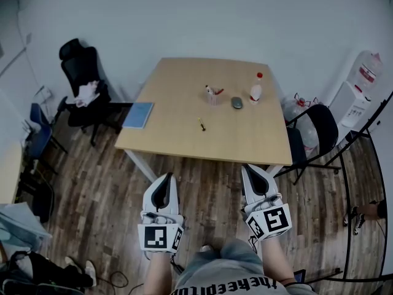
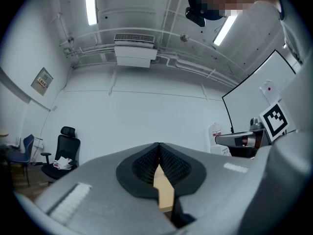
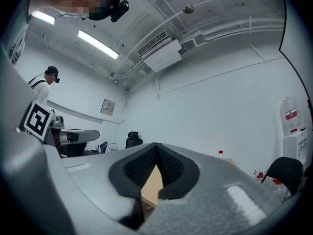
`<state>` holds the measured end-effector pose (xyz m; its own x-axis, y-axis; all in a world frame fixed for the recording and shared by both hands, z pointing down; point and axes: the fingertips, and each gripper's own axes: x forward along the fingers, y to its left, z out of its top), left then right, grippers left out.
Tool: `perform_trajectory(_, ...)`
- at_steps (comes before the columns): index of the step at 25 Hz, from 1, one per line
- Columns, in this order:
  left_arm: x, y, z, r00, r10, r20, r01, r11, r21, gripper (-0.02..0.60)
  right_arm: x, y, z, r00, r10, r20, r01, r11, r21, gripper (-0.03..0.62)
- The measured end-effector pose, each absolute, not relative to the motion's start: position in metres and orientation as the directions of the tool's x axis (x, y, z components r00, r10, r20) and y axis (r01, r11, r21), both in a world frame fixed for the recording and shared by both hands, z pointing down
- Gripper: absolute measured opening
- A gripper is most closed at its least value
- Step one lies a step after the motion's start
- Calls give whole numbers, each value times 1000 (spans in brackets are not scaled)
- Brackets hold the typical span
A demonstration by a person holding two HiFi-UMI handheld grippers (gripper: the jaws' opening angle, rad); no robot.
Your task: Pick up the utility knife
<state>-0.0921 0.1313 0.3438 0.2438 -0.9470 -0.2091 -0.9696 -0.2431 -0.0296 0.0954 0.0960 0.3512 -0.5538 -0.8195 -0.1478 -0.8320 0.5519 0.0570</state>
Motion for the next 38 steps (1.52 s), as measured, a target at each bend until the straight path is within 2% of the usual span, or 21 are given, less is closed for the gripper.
perform_trajectory(12, -95, 85, 355, 259, -946, -193, -965, -264, -1, 20, 91, 53, 362, -552, -827, -110, -834, 549, 61, 3)
perform_trajectory(38, -76, -66, 329, 190, -959, -211, -982, -188, -30, 20, 91, -116, 347, -646, -756, -103, -763, 644, 58, 3)
